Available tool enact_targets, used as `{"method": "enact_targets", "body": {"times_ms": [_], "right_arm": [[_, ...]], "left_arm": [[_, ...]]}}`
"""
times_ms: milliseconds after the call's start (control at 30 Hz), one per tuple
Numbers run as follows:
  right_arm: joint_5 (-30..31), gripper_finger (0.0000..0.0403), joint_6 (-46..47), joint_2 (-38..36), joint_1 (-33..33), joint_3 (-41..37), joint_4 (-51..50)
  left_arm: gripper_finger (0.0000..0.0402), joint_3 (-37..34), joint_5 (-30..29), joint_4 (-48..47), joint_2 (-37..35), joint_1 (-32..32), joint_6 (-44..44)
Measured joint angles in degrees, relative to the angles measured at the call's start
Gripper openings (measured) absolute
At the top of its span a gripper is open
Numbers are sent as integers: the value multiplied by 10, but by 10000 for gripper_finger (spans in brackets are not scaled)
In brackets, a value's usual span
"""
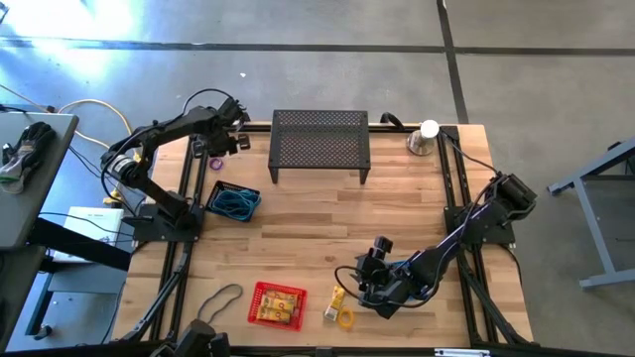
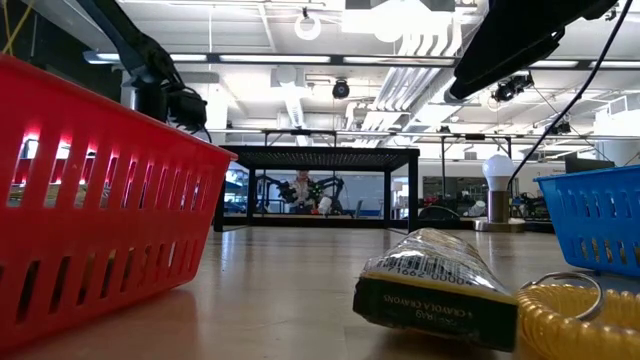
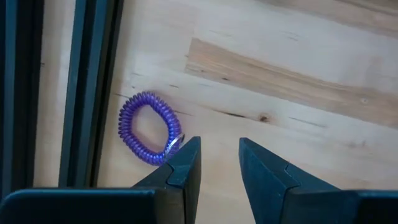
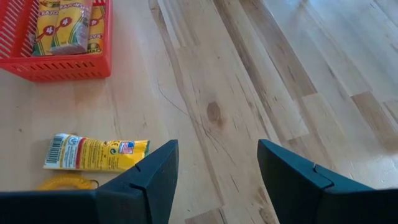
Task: Pick & Place Office Desk Supplies
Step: Put the violet spring keychain into the blue bin
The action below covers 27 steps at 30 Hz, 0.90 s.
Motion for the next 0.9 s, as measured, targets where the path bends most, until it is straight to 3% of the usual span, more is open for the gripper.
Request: {"method": "enact_targets", "body": {"times_ms": [333, 533, 900], "right_arm": [[0, 208, -14, 0, 0, 0, 0], [0, 208, -14, 0, 0, 0, 0], [0, 208, -12, 0, 0, 0, 16]], "left_arm": [[101, 4, 7, 46, 0, -27, 17], [101, 43, 7, 63, 0, -49, 44], [101, 174, 9, -45, 0, -19, 58]]}}
